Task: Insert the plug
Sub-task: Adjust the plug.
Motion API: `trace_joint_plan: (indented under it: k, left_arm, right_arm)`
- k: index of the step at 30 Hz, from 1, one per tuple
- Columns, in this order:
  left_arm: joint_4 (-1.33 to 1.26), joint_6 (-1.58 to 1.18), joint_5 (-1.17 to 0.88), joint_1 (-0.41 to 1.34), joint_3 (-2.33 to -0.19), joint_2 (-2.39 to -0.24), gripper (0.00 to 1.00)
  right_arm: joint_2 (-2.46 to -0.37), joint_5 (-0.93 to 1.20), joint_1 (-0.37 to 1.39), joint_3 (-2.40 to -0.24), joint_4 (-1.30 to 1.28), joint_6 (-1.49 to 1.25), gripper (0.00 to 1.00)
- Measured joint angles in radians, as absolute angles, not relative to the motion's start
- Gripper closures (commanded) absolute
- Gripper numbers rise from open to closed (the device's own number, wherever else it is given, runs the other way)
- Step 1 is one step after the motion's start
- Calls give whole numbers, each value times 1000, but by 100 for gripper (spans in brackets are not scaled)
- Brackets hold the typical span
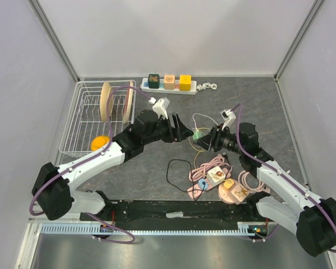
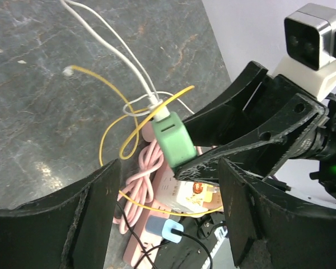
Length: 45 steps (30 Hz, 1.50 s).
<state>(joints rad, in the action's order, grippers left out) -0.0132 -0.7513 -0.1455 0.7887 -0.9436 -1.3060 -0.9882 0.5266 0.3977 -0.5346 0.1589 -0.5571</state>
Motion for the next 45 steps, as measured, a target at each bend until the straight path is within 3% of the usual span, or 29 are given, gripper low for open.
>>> trace_joint_plan:
  k: [11, 20, 23, 27, 33, 45]
  left_arm:
    - [-36, -823, -168, 814, -963, -1400, 32]
    - [-31, -831, -168, 825, -1005, -1444, 47]
    - [-16, -831, -161, 829, -1009, -1447, 46]
    - [17, -829, -127, 835, -1009, -1443, 36]
    - [91, -802, -28, 840, -1009, -1392, 37]
    - [86, -806, -52, 863, -1031, -1402, 39]
  right_arm:
    - [-982, 496, 464, -528, 207, -509, 97]
    - [-988, 445, 505, -528, 210, -466, 97]
    - [-996, 429, 509, -528, 210, -456, 96]
    - [-1005, 393, 515, -528, 208, -447, 97]
    - [-1009, 342, 515, -528, 210, -440, 97]
    - [-1030, 328, 514, -528, 215, -437, 97]
